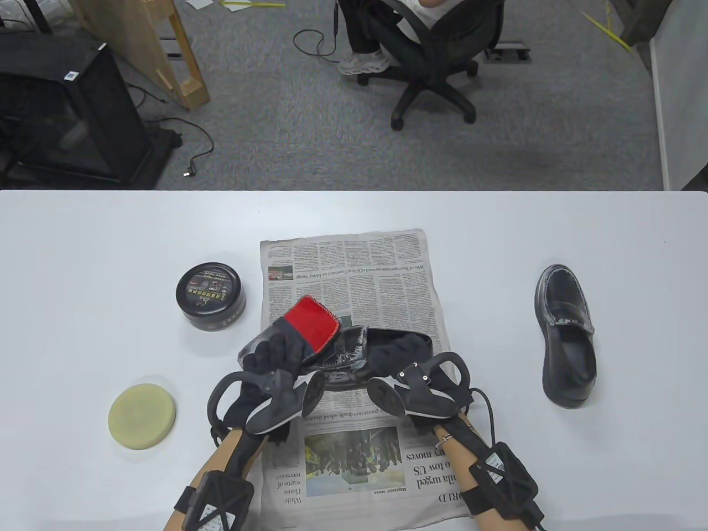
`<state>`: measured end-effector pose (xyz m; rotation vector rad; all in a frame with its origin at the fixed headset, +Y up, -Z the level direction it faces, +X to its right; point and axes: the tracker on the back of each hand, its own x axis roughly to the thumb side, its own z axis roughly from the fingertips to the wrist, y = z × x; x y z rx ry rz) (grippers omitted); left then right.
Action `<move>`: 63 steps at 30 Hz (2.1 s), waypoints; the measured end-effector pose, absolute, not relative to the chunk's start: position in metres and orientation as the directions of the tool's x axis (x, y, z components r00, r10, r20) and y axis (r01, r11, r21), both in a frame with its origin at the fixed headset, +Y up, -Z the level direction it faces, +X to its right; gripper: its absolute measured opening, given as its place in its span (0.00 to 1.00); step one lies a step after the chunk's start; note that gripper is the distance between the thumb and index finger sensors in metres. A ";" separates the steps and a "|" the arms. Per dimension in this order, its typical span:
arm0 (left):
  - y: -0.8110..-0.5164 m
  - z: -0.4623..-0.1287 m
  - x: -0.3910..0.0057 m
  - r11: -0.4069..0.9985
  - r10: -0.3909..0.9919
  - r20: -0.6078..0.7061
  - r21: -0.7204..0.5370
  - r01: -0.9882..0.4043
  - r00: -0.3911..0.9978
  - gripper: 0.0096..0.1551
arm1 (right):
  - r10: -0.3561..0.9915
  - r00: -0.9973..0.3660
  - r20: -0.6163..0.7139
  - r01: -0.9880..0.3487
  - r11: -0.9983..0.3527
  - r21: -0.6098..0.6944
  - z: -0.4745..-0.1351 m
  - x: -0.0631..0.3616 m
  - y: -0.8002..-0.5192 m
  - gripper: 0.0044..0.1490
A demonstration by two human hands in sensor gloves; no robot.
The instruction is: Dip and apply leather care cream with polishing sponge on shoes
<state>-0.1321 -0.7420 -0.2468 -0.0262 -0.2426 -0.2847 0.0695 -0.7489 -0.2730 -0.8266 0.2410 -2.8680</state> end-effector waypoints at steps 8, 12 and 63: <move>-0.723 -0.244 -0.094 0.966 0.259 0.385 -0.105 -0.236 0.886 0.33 | -0.191 -0.833 0.519 0.094 -0.974 -0.207 -0.271 0.068 -0.750 0.23; -0.713 -0.255 -0.075 0.976 0.210 0.388 -0.032 -0.214 0.897 0.32 | -0.188 -0.833 0.521 0.092 -0.975 -0.204 -0.272 0.068 -0.750 0.23; -0.739 -0.249 -0.150 0.997 0.028 0.264 -0.083 -0.006 0.964 0.31 | -0.308 -0.810 0.499 0.179 -0.940 -0.289 -0.269 0.071 -0.748 0.38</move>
